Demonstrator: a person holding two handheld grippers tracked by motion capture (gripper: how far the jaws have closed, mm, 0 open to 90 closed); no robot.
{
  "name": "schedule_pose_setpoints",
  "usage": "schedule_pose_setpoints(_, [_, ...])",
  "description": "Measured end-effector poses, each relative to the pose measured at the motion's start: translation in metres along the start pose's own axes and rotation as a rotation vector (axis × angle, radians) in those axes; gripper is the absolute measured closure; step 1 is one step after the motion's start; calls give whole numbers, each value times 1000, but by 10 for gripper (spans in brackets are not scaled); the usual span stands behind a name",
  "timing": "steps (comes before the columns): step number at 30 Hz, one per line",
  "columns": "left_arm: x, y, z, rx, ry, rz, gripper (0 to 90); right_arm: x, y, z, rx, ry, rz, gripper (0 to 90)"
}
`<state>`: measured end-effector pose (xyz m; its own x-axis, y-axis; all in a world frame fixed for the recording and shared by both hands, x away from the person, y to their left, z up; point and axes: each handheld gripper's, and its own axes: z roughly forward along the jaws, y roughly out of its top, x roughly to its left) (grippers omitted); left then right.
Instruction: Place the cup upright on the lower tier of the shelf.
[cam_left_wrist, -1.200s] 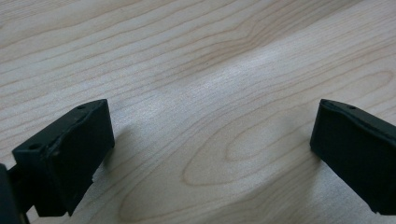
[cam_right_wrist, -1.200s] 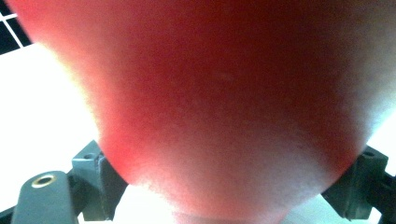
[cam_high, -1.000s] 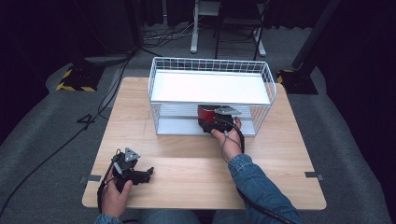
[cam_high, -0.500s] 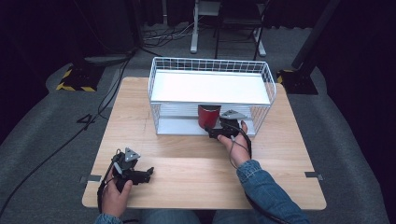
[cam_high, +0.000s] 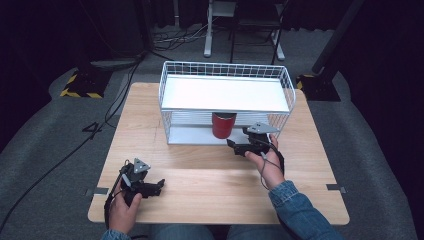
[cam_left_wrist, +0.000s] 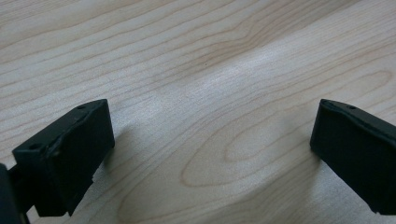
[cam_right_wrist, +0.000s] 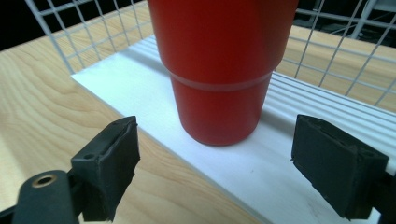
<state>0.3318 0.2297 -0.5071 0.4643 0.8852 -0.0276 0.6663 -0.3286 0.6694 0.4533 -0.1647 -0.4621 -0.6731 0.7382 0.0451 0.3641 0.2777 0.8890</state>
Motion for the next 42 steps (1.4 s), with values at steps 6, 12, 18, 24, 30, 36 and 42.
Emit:
schedule_pose_setpoints(6, [0, 0, 0, 2, 0, 2, 0, 0, 2, -20, -9, 25, 6, 158])
schedule_pose_setpoints(12, [0, -2, -2, 2, -10, 13, 1, -2, 3, -43, -9, 49, -11, 157])
schedule_pose_setpoints(18, [-1, -5, -4, 3, -15, 11, 1, -8, -2, -67, -5, 42, -17, 158])
schedule_pose_setpoints(24, [-1, -4, -4, 2, -15, 13, 0, -15, -8, -91, 11, 17, -28, 158])
schedule_pose_setpoints(30, [0, -3, -3, 6, -12, 20, 0, -20, -15, -109, 34, 14, -34, 158])
schedule_pose_setpoints(36, [-1, -3, -3, 4, -14, 15, 0, -27, -26, -123, 60, 9, -18, 158])
schedule_pose_setpoints(42, [-1, -3, -3, 4, -14, 11, 0, -38, -40, -139, 84, 5, 25, 158])
